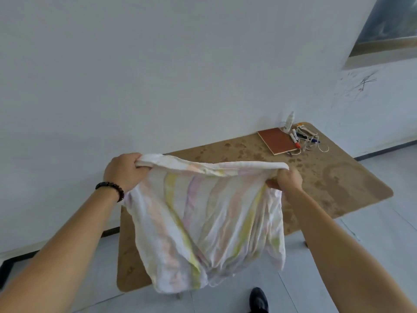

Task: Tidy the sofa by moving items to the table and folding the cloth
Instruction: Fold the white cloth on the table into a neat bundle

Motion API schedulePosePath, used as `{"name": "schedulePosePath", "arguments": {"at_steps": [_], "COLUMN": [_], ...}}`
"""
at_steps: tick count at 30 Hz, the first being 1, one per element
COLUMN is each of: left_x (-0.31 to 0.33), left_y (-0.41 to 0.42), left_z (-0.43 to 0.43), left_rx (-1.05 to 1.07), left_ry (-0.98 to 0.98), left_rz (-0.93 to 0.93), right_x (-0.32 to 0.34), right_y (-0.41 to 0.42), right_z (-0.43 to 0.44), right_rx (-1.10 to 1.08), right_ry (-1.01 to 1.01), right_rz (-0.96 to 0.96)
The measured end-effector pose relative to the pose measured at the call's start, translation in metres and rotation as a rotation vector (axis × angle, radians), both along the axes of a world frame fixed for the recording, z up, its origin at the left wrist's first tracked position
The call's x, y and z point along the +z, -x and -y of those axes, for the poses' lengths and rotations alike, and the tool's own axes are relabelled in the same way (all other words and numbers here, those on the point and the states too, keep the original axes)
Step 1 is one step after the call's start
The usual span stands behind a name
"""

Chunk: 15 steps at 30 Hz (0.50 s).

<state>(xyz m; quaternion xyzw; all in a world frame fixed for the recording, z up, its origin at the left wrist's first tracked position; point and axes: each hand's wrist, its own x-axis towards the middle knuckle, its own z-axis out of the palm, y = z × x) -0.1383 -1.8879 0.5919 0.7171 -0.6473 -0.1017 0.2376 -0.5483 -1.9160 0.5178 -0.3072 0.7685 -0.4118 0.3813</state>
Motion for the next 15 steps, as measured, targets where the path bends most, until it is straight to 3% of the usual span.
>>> {"name": "schedulePosePath", "arguments": {"at_steps": [1,3,6,8,11,15], "left_x": [-0.003,-0.006,-0.01,-0.01,-0.009,-0.009], "left_y": [-0.005,-0.008,-0.009,-0.011,-0.025,-0.041], "left_z": [-0.004,-0.015,-0.023,-0.026,-0.03,-0.04], "left_rx": [0.01,0.02,0.033,0.029,0.039,0.124], "left_ry": [-0.087,-0.213,-0.318,-0.244,-0.187,-0.199], "left_rz": [0.003,0.004,0.078,0.103,0.04,-0.096], "right_x": [0.018,0.054,0.108,0.134,0.145,0.133], "right_y": [0.001,0.005,0.004,0.003,0.001,-0.004], "right_z": [0.003,0.005,-0.002,-0.005,-0.005,-0.009], "right_rx": [-0.103,-0.183,-0.113,-0.076,-0.058,0.025], "right_ry": [0.1,0.272,0.507,0.604,0.591,0.471], "right_rz": [0.076,0.025,-0.284,-0.484,-0.653,-0.621]}}
